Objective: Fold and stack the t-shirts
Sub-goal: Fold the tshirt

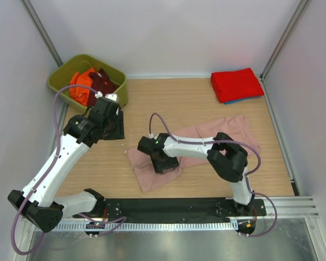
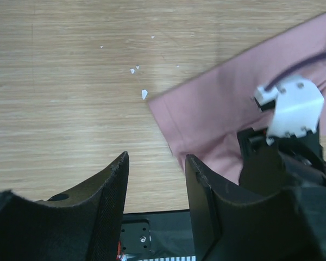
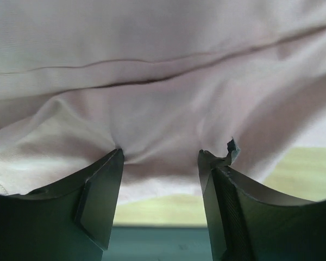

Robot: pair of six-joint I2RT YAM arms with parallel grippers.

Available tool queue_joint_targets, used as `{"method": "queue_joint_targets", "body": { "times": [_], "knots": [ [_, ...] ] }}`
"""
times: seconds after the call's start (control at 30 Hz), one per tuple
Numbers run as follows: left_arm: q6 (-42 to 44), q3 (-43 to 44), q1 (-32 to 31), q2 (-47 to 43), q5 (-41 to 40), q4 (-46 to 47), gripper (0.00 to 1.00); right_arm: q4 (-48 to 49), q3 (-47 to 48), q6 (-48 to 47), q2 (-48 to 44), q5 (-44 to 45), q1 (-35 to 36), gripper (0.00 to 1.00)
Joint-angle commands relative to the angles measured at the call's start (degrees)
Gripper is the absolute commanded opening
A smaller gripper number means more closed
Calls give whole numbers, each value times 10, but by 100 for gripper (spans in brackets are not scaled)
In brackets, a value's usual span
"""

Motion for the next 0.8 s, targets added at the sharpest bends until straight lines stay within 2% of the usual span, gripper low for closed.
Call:
{"method": "queue_joint_targets", "body": {
  "times": [0.0, 0.1, 0.2, 0.33, 0.37, 0.4, 0.43, 0.47, 0.6, 0.77],
  "knots": [
    [26, -5, -2, 22, -5, 20, 47, -41, -45, 31, -68, -14, 7, 65],
    [38, -1, -1, 54, 11, 20, 48, -85, 8, 41, -100, 17, -15, 69],
    [43, 3, -1, 80, 38, 28, 48, -141, 69, 63, -104, 25, -90, 73],
    [45, 3, -2, 108, 80, 35, 48, -154, 77, 97, -124, 61, -216, 84],
    [44, 4, -2, 111, 85, 36, 47, -158, 75, 108, -126, 80, -272, 85],
    [45, 4, -2, 112, 89, 35, 47, -162, 75, 115, -125, 89, -296, 86],
    [46, 4, -2, 109, 90, 35, 47, -164, 74, 131, -123, 100, -322, 92],
    [48, 2, -1, 108, 91, 35, 47, -164, 70, 137, -121, 112, -365, 93],
    [58, -1, -1, 96, 82, 30, 47, -159, 63, 151, -108, 109, -457, 94],
    [65, -14, -1, 75, 76, 23, 48, -127, 35, 144, -103, 133, -509, 93]
  ]
}}
